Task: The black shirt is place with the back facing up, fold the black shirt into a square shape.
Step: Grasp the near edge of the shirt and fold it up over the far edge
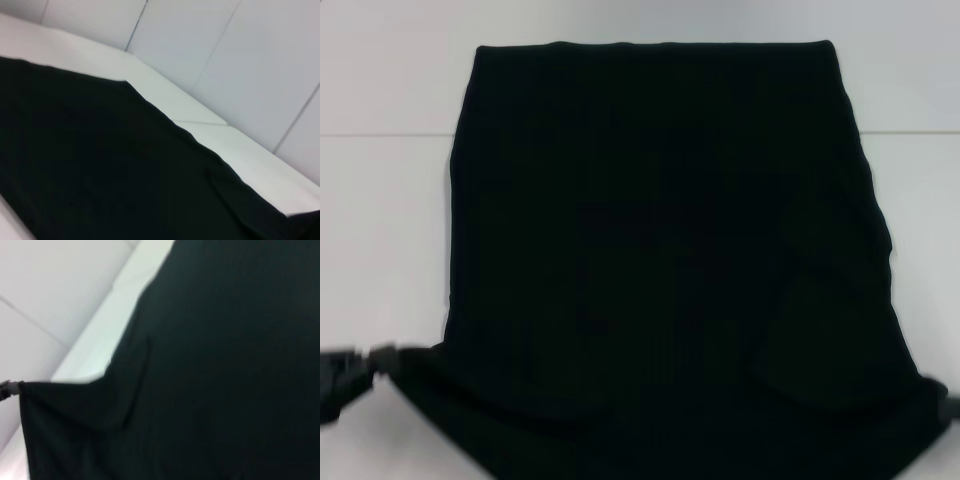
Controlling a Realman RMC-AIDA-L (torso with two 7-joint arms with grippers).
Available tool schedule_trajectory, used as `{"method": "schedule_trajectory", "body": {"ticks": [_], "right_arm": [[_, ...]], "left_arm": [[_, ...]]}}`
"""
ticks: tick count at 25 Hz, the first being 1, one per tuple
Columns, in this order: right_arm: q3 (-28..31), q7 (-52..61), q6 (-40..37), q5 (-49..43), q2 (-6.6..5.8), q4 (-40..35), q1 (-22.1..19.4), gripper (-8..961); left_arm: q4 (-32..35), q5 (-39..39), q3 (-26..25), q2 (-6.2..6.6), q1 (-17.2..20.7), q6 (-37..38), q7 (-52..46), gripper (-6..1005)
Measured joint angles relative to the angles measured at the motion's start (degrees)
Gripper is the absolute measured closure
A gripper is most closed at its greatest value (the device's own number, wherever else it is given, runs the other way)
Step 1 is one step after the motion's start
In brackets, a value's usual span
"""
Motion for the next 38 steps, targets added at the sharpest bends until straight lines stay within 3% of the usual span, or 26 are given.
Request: {"method": "schedule_trajectory", "body": {"ticks": [5, 9, 12, 17, 25, 29, 38], "right_arm": [[7.24, -0.10, 3.48, 0.18, 0.28, 0.00, 6.14, 908], [9.68, 0.08, 9.73, 1.07, 0.45, 0.15, 10.88, 908], [9.54, 0.32, 17.27, 3.10, 0.63, 1.32, 13.85, 909], [9.12, 0.35, 30.12, 3.95, 0.99, 5.24, 18.74, 909], [7.71, 0.01, 52.64, 4.06, 3.38, 10.36, 27.73, 908], [4.85, 0.27, 60.68, 4.08, 4.39, 10.71, 31.36, 908], [4.07, -0.06, 66.99, 5.10, 4.54, 12.96, 33.63, 909]], "left_arm": [[-5.10, -1.53, 0.00, 2.67, -8.43, -7.75, -3.84, 994], [-9.44, -3.08, -0.04, 4.26, -14.97, -15.63, -6.24, 993], [-13.29, -4.06, 0.27, 5.07, -19.92, -26.66, -7.28, 992], [-17.95, -4.17, 0.65, 5.04, -26.33, -44.06, -7.00, 992], [-23.45, -5.39, 2.09, 4.69, -33.27, -63.44, -3.57, 992], [-25.90, -9.01, 2.74, 4.69, -35.36, -69.57, 1.45, 993], [-30.47, -15.94, 3.00, 4.71, -36.36, -75.00, 10.93, 993]]}}
